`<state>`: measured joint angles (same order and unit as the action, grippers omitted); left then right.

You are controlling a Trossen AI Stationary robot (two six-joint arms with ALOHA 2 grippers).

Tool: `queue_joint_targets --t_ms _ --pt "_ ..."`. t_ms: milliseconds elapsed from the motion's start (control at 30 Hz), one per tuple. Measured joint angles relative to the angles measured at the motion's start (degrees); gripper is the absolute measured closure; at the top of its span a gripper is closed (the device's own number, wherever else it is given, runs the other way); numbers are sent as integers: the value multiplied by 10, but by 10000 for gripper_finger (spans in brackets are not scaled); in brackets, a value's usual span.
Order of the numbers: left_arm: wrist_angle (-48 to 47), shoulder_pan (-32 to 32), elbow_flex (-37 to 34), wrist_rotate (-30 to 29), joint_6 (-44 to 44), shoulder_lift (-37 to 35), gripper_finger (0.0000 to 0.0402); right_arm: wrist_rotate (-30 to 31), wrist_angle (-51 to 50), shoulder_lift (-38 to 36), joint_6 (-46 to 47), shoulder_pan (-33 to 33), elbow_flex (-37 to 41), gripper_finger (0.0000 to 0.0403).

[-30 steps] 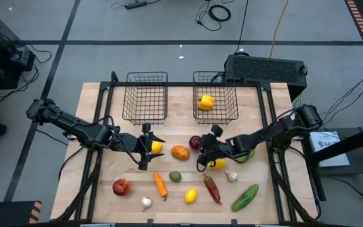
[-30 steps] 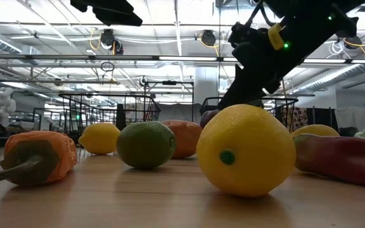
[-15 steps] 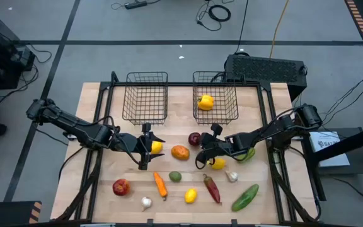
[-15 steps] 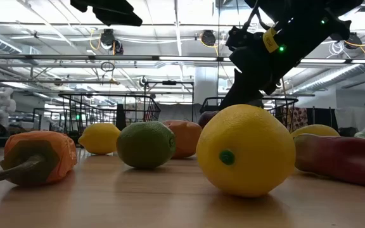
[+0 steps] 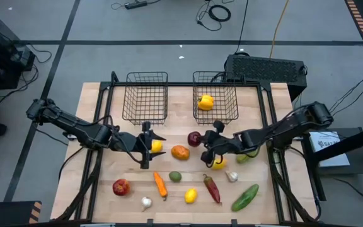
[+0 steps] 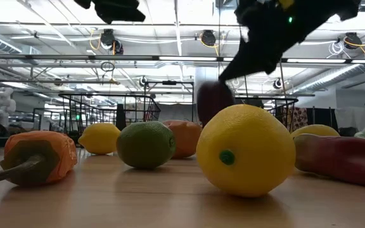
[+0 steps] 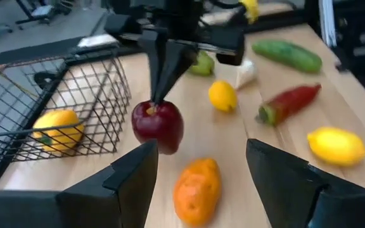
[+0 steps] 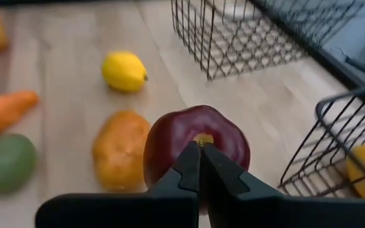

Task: Sort produce into baskets
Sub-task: Put the top red apple into the left mesh basket

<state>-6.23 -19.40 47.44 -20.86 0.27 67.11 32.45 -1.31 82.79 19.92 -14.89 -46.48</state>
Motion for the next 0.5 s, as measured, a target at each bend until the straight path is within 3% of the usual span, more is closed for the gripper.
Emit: queue_joint_targets --t_ms 100,367,500 --pt "6 5 0 12 -23 0 128 1 14 -26 -11 -10 0 402" --pt "122 24 -26 53 -95 13 18 -26 133 -62 -100 -51 0 403" --pt "166 23 -25 88 -104 26 6 -28 188 -64 -139 -52 0 403"
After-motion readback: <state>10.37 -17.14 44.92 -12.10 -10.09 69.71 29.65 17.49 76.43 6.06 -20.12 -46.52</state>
